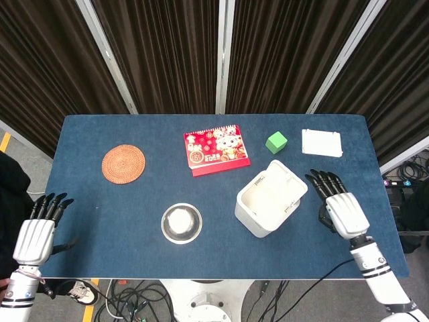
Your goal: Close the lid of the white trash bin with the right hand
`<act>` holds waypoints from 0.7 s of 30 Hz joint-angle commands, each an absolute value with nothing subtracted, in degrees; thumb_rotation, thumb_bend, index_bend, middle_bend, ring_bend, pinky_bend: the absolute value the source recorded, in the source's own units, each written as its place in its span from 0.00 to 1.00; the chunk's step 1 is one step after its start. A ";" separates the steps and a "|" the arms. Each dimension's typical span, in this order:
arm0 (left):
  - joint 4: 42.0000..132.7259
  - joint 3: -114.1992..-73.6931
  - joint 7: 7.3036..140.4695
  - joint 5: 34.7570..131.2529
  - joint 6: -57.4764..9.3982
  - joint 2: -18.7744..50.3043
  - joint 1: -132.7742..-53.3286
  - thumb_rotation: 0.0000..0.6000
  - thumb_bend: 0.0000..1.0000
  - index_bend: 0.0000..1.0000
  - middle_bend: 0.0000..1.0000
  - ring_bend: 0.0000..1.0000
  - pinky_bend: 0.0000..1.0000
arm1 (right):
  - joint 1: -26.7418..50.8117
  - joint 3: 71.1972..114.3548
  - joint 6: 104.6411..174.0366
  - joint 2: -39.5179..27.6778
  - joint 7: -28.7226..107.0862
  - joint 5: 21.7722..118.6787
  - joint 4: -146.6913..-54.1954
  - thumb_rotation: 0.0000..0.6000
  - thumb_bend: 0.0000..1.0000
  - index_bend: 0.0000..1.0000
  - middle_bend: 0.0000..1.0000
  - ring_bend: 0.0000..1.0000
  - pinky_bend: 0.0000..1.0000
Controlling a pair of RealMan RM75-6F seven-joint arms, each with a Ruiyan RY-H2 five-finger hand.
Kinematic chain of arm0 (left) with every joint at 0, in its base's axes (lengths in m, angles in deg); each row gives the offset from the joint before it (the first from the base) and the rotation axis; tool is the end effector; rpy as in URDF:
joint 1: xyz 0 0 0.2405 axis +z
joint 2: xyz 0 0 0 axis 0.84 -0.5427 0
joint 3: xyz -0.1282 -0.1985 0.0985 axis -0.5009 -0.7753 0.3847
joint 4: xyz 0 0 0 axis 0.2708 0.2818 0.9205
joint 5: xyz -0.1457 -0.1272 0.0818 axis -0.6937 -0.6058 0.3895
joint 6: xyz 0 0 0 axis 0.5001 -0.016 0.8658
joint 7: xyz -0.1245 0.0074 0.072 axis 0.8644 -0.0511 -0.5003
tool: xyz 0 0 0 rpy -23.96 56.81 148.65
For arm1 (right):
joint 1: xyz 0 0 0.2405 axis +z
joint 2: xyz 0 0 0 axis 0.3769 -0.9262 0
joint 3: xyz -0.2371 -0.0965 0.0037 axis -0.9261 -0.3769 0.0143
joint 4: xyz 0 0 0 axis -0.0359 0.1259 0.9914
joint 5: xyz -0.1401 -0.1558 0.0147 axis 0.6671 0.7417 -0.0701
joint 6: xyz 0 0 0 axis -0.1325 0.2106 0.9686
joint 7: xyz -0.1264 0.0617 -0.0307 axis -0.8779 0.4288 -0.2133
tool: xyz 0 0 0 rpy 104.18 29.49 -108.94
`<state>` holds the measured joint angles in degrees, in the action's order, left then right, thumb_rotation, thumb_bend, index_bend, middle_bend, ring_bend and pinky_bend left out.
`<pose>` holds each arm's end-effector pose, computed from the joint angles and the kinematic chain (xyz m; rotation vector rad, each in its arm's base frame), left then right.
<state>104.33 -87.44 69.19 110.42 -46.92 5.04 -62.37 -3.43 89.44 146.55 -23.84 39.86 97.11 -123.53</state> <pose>-0.2983 0.1781 0.1167 -1.4168 -0.8753 -0.9490 -0.2325 -0.2540 0.1192 1.6710 -0.9432 1.1085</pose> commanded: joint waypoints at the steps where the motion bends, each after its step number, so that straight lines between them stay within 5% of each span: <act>1: 104.36 -87.39 69.23 110.52 -47.09 4.99 -62.28 1.00 0.00 0.19 0.11 0.04 0.08 | -3.01 89.03 146.92 -23.78 38.94 98.31 -124.44 1.00 1.00 0.00 0.00 0.00 0.00; 21: 105.07 -86.72 70.61 111.94 -47.61 4.25 -62.13 1.00 0.00 0.19 0.11 0.04 0.08 | 0.60 85.43 143.81 -22.79 31.41 104.62 -129.06 1.00 1.00 0.00 0.00 0.00 0.00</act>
<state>104.93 -86.84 70.48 111.74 -47.46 4.37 -62.17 0.28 85.75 144.23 -22.99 31.84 104.28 -128.81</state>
